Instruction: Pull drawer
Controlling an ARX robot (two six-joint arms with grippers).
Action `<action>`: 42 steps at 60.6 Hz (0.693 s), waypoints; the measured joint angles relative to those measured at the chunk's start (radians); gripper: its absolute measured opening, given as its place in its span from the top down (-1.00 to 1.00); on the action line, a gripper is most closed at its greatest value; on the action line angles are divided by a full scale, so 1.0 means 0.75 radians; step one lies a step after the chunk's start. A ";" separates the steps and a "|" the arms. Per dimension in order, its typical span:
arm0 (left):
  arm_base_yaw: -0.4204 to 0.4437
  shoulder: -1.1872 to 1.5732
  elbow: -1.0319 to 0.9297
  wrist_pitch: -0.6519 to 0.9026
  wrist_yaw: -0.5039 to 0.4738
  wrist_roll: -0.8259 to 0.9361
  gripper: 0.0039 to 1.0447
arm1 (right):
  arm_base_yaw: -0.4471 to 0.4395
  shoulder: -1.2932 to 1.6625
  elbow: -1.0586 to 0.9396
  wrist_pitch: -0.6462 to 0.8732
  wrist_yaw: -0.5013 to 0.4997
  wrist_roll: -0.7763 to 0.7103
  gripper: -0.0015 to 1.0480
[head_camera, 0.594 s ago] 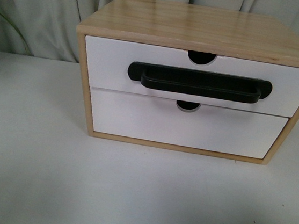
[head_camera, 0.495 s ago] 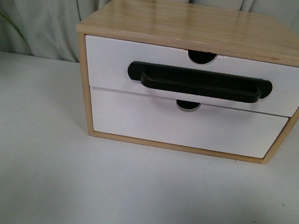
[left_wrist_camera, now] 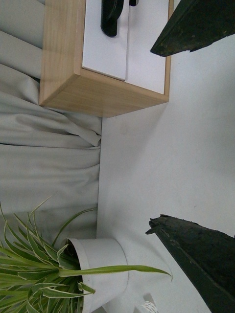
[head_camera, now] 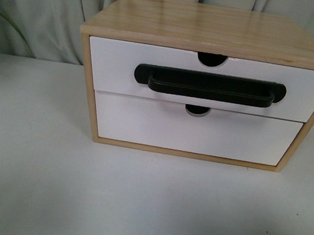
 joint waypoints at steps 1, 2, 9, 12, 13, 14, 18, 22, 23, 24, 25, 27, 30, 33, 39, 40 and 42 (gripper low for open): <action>0.000 0.000 0.000 0.000 0.000 0.000 -0.88 | 0.000 0.000 0.000 0.000 0.000 0.000 -0.83; 0.000 0.000 0.000 0.000 0.001 0.000 -0.88 | 0.000 0.000 0.000 0.000 0.000 0.000 -0.83; 0.000 0.000 0.000 0.000 0.000 0.000 -0.88 | 0.000 0.000 0.000 0.000 0.000 0.000 -0.83; 0.000 0.000 0.000 0.000 0.000 0.000 -0.88 | 0.000 0.000 0.000 0.000 0.000 0.000 -0.83; 0.000 0.000 0.000 0.000 0.000 0.000 -0.88 | 0.000 0.000 0.000 0.000 0.000 0.000 -0.83; 0.000 0.000 0.000 0.000 0.000 0.000 -0.88 | 0.000 0.000 0.000 0.000 0.000 0.000 -0.83; 0.000 0.000 0.000 0.000 0.000 0.000 -0.88 | 0.000 0.000 0.000 0.000 0.000 0.000 -0.83; 0.000 0.000 0.000 0.000 0.001 0.000 -0.88 | 0.000 0.000 0.000 0.000 0.000 0.000 -0.83; 0.000 0.000 0.000 0.000 0.000 0.000 -0.88 | 0.000 0.000 0.000 0.000 0.000 0.000 -0.83; 0.000 0.000 0.000 0.000 0.001 0.000 -0.88 | 0.000 0.000 0.000 0.000 0.000 0.000 -0.83; 0.000 0.000 0.000 0.000 0.000 0.000 -0.88 | 0.000 0.000 0.000 0.000 0.000 0.000 -0.83; 0.000 0.000 0.000 0.000 0.000 0.000 -0.88 | 0.000 0.000 0.000 0.000 0.000 0.000 -0.83; 0.000 0.000 0.000 0.000 0.000 0.000 -0.88 | 0.000 0.000 0.000 0.000 0.000 0.000 -0.83; 0.000 0.000 0.000 -0.001 -0.001 0.000 -0.88 | 0.000 0.000 0.000 0.000 0.000 0.000 -0.83; -0.110 0.231 0.063 -0.077 -0.053 -0.031 -0.88 | 0.001 0.240 0.132 -0.237 -0.070 -0.068 -0.83; -0.127 0.264 0.067 -0.051 -0.033 -0.018 -0.88 | 0.002 0.304 0.160 -0.244 -0.098 -0.094 -0.83; -0.166 0.360 0.091 0.018 0.037 0.022 -0.88 | -0.003 0.394 0.200 -0.249 -0.143 -0.158 -0.83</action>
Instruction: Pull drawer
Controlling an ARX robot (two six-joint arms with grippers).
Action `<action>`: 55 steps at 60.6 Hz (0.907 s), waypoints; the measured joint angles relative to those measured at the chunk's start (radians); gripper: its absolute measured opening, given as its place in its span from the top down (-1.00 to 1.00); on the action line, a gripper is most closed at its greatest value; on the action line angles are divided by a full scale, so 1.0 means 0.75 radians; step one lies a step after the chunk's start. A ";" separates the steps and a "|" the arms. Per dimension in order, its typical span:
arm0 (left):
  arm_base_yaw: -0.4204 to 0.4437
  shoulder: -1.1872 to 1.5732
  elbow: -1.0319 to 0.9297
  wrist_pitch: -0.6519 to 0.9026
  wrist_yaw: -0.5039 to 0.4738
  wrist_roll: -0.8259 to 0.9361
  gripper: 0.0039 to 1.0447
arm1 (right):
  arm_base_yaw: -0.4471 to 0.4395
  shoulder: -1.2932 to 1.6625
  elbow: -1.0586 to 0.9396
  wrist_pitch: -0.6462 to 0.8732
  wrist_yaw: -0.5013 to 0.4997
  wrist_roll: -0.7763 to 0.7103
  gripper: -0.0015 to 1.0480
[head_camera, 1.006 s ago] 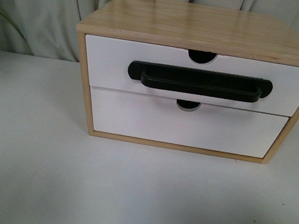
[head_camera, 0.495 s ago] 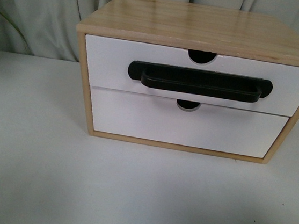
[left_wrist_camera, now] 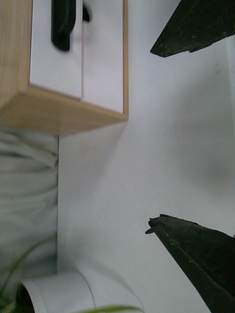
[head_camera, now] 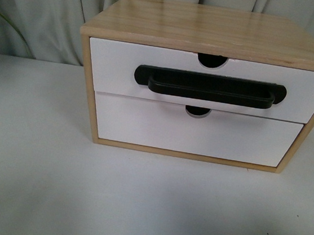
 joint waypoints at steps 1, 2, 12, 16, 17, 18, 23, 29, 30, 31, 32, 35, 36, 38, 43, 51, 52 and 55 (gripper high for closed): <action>-0.015 0.041 0.013 0.031 0.024 0.020 -0.88 | -0.008 0.067 0.026 0.012 -0.028 -0.048 -0.83; -0.034 0.082 0.025 0.068 0.038 0.058 -0.88 | -0.012 0.109 0.047 0.015 -0.047 -0.080 -0.83; -0.168 0.544 0.207 0.287 0.241 0.512 -0.88 | -0.014 0.487 0.287 0.056 -0.203 -0.398 -0.83; -0.204 0.746 0.323 0.266 0.327 0.734 -0.88 | 0.008 0.643 0.402 0.012 -0.244 -0.558 -0.83; -0.212 0.786 0.348 0.263 0.344 0.789 -0.88 | 0.013 0.675 0.424 0.002 -0.254 -0.592 -0.83; -0.216 0.805 0.359 0.263 0.352 0.830 -0.88 | 0.016 0.691 0.435 -0.004 -0.258 -0.607 -0.83; -0.250 0.943 0.470 0.195 0.418 1.044 -0.88 | 0.045 0.802 0.517 -0.041 -0.294 -0.723 -0.83; -0.302 1.086 0.621 0.042 0.470 1.282 -0.88 | 0.098 0.906 0.614 -0.093 -0.306 -0.857 -0.83; -0.311 1.109 0.647 0.019 0.473 1.320 -0.88 | 0.108 0.923 0.630 -0.103 -0.306 -0.882 -0.83; -0.324 1.141 0.685 -0.013 0.477 1.376 -0.88 | 0.120 0.939 0.645 -0.111 -0.307 -0.908 -0.83; -0.332 1.162 0.711 -0.035 0.480 1.408 -0.88 | 0.136 0.964 0.668 -0.122 -0.307 -0.934 -0.83; -0.348 1.214 0.777 -0.089 0.489 1.480 -0.88 | 0.164 1.006 0.701 -0.132 -0.307 -0.983 -0.83; -0.350 1.223 0.789 -0.097 0.492 1.485 -0.88 | 0.170 1.014 0.707 -0.132 -0.306 -0.990 -0.83; -0.362 1.263 0.838 -0.123 0.492 1.526 -0.88 | 0.191 1.048 0.729 -0.136 -0.307 -1.020 -0.83; -0.382 1.362 0.944 -0.173 0.483 1.604 -0.88 | 0.235 1.135 0.774 -0.137 -0.306 -1.081 -0.83; -0.405 1.482 1.035 -0.218 0.456 1.664 -0.88 | 0.275 1.241 0.820 -0.122 -0.307 -1.120 -0.83; -0.409 1.503 1.047 -0.219 0.456 1.665 -0.88 | 0.277 1.250 0.824 -0.120 -0.307 -1.121 -0.83; -0.417 1.540 1.069 -0.219 0.450 1.672 -0.88 | 0.288 1.292 0.851 -0.113 -0.306 -1.130 -0.83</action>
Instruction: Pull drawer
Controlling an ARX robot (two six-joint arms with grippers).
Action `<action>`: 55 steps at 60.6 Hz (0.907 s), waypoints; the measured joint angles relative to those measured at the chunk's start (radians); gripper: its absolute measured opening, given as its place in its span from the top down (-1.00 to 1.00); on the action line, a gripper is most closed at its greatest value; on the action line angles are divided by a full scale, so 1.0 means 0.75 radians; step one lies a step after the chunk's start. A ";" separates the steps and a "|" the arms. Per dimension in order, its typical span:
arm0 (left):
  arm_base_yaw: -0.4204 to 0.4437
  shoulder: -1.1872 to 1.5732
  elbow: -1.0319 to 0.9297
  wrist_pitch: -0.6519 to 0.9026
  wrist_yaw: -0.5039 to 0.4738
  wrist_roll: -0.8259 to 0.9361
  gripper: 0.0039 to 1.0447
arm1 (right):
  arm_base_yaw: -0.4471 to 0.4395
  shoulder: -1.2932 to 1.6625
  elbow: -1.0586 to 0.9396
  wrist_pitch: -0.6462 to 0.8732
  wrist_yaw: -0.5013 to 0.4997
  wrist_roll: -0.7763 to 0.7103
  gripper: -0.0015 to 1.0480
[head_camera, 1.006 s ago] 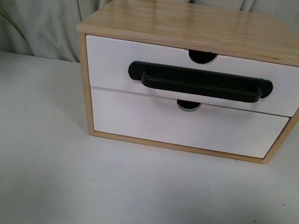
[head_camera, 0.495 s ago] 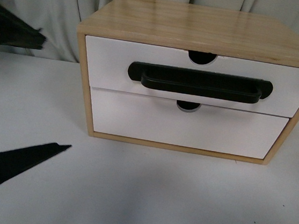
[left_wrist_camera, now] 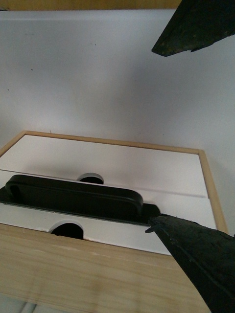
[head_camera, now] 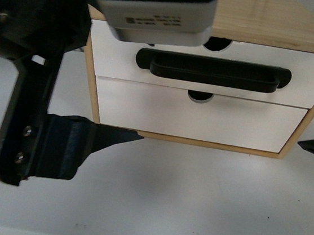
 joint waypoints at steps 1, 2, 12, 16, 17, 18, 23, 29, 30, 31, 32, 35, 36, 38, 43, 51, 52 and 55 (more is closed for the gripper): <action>-0.002 0.009 0.006 0.000 -0.004 0.004 -0.88 | 0.002 0.008 0.006 0.001 0.000 -0.002 -0.83; -0.006 0.026 0.015 -0.001 -0.010 0.015 -0.88 | 0.003 0.016 0.012 0.000 0.000 -0.003 -0.83; -0.027 0.119 0.081 -0.018 -0.030 0.027 -0.88 | 0.018 0.114 0.071 0.005 -0.011 -0.020 -0.83; -0.033 0.153 0.113 -0.021 -0.034 0.027 -0.88 | 0.020 0.149 0.090 0.010 -0.018 -0.026 -0.83; -0.034 0.158 0.119 -0.021 -0.034 0.027 -0.88 | 0.020 0.155 0.093 0.012 -0.020 -0.026 -0.83; -0.035 0.168 0.128 -0.020 -0.035 0.027 -0.88 | 0.020 0.160 0.096 0.013 -0.022 -0.027 -0.83; -0.037 0.200 0.160 -0.021 -0.040 0.026 -0.88 | 0.021 0.195 0.116 0.022 -0.033 -0.034 -0.83; -0.040 0.237 0.200 -0.020 -0.040 0.024 -0.88 | 0.024 0.228 0.139 0.023 -0.045 -0.038 -0.83; -0.040 0.241 0.204 -0.020 -0.040 0.023 -0.88 | 0.025 0.232 0.142 0.023 -0.046 -0.038 -0.83; -0.040 0.249 0.212 -0.021 -0.041 0.024 -0.88 | 0.026 0.239 0.148 0.024 -0.047 -0.040 -0.83; -0.040 0.253 0.215 -0.021 -0.042 0.024 -0.88 | 0.026 0.242 0.150 0.024 -0.048 -0.040 -0.83; -0.040 0.270 0.228 -0.022 -0.045 0.025 -0.88 | 0.030 0.253 0.159 0.025 -0.056 -0.041 -0.83; -0.040 0.280 0.233 -0.022 -0.050 0.025 -0.88 | 0.032 0.258 0.163 0.025 -0.060 -0.041 -0.83; -0.040 0.304 0.246 -0.022 -0.059 0.026 -0.88 | 0.037 0.271 0.173 0.025 -0.067 -0.042 -0.83; -0.038 0.342 0.269 -0.027 -0.064 0.026 -0.88 | 0.046 0.291 0.192 0.025 -0.078 -0.042 -0.83; -0.033 0.384 0.297 -0.018 -0.064 0.021 -0.88 | 0.054 0.327 0.213 0.038 -0.080 -0.042 -0.83; -0.032 0.388 0.299 -0.015 -0.064 0.021 -0.88 | 0.055 0.333 0.214 0.042 -0.080 -0.042 -0.83; -0.031 0.396 0.302 -0.011 -0.064 0.021 -0.88 | 0.056 0.352 0.215 0.048 -0.080 -0.042 -0.83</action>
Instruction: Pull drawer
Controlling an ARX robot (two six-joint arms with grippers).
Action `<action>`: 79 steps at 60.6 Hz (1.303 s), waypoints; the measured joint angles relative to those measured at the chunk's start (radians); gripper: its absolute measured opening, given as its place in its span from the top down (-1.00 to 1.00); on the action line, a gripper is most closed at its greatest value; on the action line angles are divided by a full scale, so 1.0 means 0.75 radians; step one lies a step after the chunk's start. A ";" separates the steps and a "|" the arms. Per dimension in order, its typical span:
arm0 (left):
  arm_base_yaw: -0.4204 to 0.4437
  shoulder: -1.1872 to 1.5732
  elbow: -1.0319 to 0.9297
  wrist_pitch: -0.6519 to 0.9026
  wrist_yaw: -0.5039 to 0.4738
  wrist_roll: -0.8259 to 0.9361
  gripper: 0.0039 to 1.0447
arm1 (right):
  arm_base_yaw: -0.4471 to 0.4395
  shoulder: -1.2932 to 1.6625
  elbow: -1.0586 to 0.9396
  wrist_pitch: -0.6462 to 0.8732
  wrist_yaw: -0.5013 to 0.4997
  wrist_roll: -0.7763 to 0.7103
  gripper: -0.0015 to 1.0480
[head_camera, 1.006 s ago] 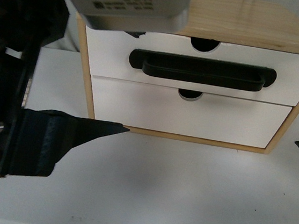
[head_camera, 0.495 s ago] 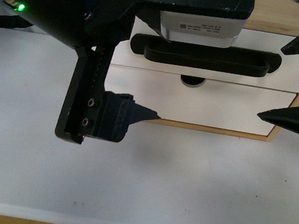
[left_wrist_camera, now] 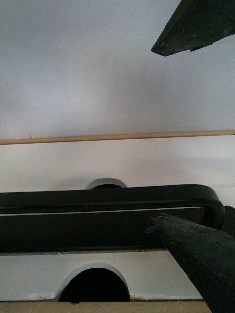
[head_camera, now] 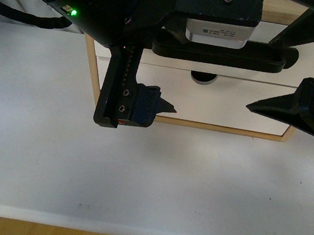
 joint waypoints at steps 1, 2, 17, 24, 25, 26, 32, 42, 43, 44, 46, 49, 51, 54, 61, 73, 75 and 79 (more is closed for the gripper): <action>0.001 0.005 0.000 0.003 -0.001 0.000 -0.88 | 0.000 0.006 0.000 0.002 0.000 0.000 -0.83; 0.001 0.007 0.000 0.003 -0.001 0.001 -0.88 | 0.001 0.012 0.000 0.004 -0.001 0.001 -0.83; 0.027 0.072 0.030 0.008 -0.002 -0.001 -0.88 | 0.001 0.086 0.030 0.074 -0.016 0.020 -0.83; 0.038 0.092 0.047 0.017 -0.003 -0.004 -0.88 | -0.002 0.108 0.046 0.088 -0.024 0.033 -0.83; 0.039 0.094 0.049 0.017 -0.003 -0.005 -0.88 | -0.003 0.115 0.050 0.088 -0.025 0.035 -0.83; 0.040 0.095 0.050 0.017 -0.004 -0.005 -0.88 | -0.003 0.118 0.052 0.089 -0.025 0.036 -0.83; 0.044 0.108 0.060 0.017 -0.001 -0.006 -0.88 | -0.005 0.144 0.063 0.093 -0.033 0.047 -0.83; 0.049 0.126 0.060 0.021 0.002 -0.007 -0.88 | -0.014 0.190 0.065 0.112 -0.055 0.062 -0.83; 0.050 0.126 0.060 0.022 0.003 -0.007 -0.88 | -0.015 0.196 0.065 0.112 -0.058 0.063 -0.83; 0.051 0.128 0.060 0.022 0.005 -0.007 -0.88 | -0.017 0.201 0.065 0.112 -0.061 0.066 -0.83; 0.052 0.129 0.060 0.023 0.006 -0.008 -0.88 | -0.020 0.209 0.066 0.114 -0.072 0.066 -0.83; 0.054 0.131 0.060 0.023 0.009 -0.009 -0.88 | -0.023 0.216 0.071 0.116 -0.078 0.066 -0.83; 0.056 0.131 0.060 0.024 0.011 -0.009 -0.88 | -0.024 0.217 0.073 0.120 -0.080 0.069 -0.83; 0.057 0.132 0.060 0.025 0.012 -0.010 -0.88 | -0.026 0.223 0.074 0.123 -0.089 0.073 -0.82; 0.061 0.134 0.060 0.023 0.021 -0.010 -0.88 | -0.031 0.234 0.081 0.119 -0.101 0.073 -0.83; 0.057 0.127 0.064 -0.068 0.023 0.034 -0.88 | -0.030 0.235 0.087 0.074 -0.110 0.065 -0.83; 0.054 0.123 0.065 -0.089 0.019 0.047 -0.88 | -0.031 0.234 0.090 0.063 -0.113 0.059 -0.83; 0.048 0.117 0.069 -0.119 0.006 0.069 -0.88 | -0.031 0.233 0.093 0.039 -0.115 0.048 -0.83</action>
